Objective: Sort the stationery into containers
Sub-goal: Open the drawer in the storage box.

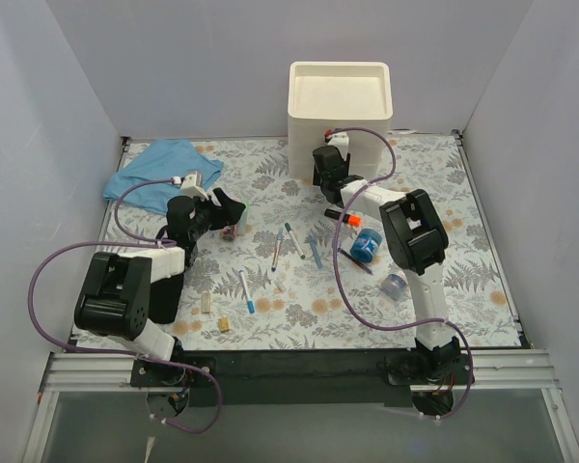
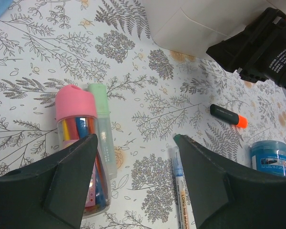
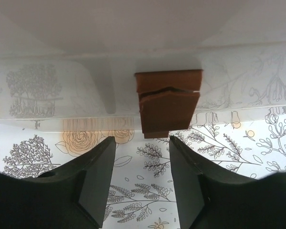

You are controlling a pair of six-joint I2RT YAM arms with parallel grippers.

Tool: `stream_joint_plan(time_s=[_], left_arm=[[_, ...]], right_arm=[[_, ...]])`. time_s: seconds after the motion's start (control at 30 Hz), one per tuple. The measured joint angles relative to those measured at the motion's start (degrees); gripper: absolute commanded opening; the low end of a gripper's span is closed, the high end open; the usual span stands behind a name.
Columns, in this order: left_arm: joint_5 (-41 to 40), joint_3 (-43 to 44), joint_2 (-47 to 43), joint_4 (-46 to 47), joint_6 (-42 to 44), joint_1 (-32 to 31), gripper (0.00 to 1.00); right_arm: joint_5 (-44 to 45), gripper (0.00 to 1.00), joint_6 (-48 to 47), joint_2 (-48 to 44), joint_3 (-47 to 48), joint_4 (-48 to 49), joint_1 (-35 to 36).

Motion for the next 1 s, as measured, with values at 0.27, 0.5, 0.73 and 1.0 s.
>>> stream_joint_plan(time_s=[0.27,0.5,0.73,1.0], left_arm=[[0.3,0.0,1.5,1.3,-0.4,0.0,0.68],[0.6,0.0,3.0,2.0,-1.2,0.0,0.68],[0.8,1.0,4.0,2.5,-2.0,0.0,0.68],[1.0,1.3,5.0,3.8,-2.5,0.0,0.68]], right_arm=[[-0.9,0.52,1.3,0.0,0.8,-1.3,-0.3],[-1.1,0.55,1.2,0.3,2.1,-2.8,-1.1],[-0.1,0.55,1.0,0.4,2.1,-2.8,-3.4],[2.1,0.53,3.1,0.9,2.1,-2.5,-4.2]])
